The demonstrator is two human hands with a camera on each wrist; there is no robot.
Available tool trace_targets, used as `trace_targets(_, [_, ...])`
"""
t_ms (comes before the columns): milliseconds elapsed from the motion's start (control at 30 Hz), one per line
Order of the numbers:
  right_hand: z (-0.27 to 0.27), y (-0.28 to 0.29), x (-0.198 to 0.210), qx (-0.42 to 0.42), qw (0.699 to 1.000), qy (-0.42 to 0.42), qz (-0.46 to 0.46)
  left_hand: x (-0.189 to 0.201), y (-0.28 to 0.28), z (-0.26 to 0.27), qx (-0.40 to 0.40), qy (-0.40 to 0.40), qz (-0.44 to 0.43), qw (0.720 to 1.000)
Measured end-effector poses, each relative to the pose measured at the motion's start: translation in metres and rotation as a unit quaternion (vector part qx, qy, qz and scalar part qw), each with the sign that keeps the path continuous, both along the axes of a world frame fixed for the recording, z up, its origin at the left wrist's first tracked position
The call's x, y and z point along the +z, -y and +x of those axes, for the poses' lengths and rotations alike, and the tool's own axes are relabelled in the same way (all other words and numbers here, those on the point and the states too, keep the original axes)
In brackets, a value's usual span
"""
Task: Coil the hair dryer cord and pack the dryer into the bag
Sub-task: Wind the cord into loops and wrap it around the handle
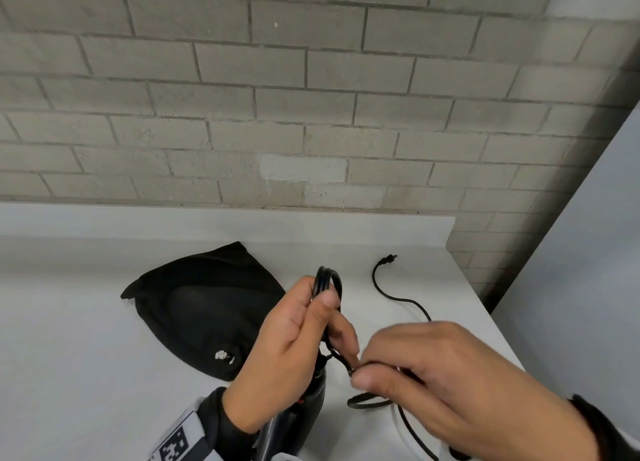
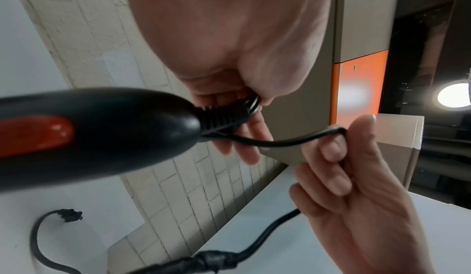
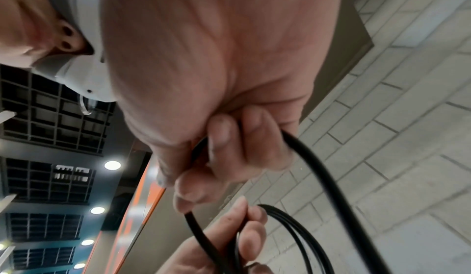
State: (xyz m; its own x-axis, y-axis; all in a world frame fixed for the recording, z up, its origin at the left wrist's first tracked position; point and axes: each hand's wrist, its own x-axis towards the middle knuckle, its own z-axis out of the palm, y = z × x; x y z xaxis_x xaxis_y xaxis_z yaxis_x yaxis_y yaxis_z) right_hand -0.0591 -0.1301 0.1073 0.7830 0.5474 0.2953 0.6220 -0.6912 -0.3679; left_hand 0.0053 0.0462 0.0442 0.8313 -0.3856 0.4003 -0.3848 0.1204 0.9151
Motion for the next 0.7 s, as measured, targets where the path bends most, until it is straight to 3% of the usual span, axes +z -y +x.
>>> trace_targets(133, [0.017, -0.005, -0.001, 0.0, 0.989, -0.024, 0.148, -0.002, 0.001, 0.001, -0.051, 0.005, 0.005, 0.999])
trace_targets(200, [0.027, -0.009, -0.005, -0.035, 0.979, 0.003, 0.2, -0.003, 0.001, 0.001, -0.086, -0.006, 0.004, 0.996])
trace_targets(333, [0.048, -0.009, -0.017, -0.122, 0.958, 0.086, 0.244, -0.004, 0.004, -0.002, -0.115, -0.066, -0.015, 0.991])
trace_targets(467, [0.06, -0.009, -0.03, -0.153, 0.947, 0.1, 0.262, -0.004, 0.005, -0.002, -0.106, -0.136, -0.063, 0.983])
trace_targets(600, [0.061, -0.007, -0.042, -0.16, 0.942, 0.051, 0.289, -0.003, 0.003, 0.001, -0.11, -0.143, -0.078, 0.981])
trace_targets(700, [0.056, -0.001, -0.048, -0.094, 0.937, -0.077, 0.327, -0.003, 0.001, 0.004, -0.121, -0.151, -0.094, 0.977])
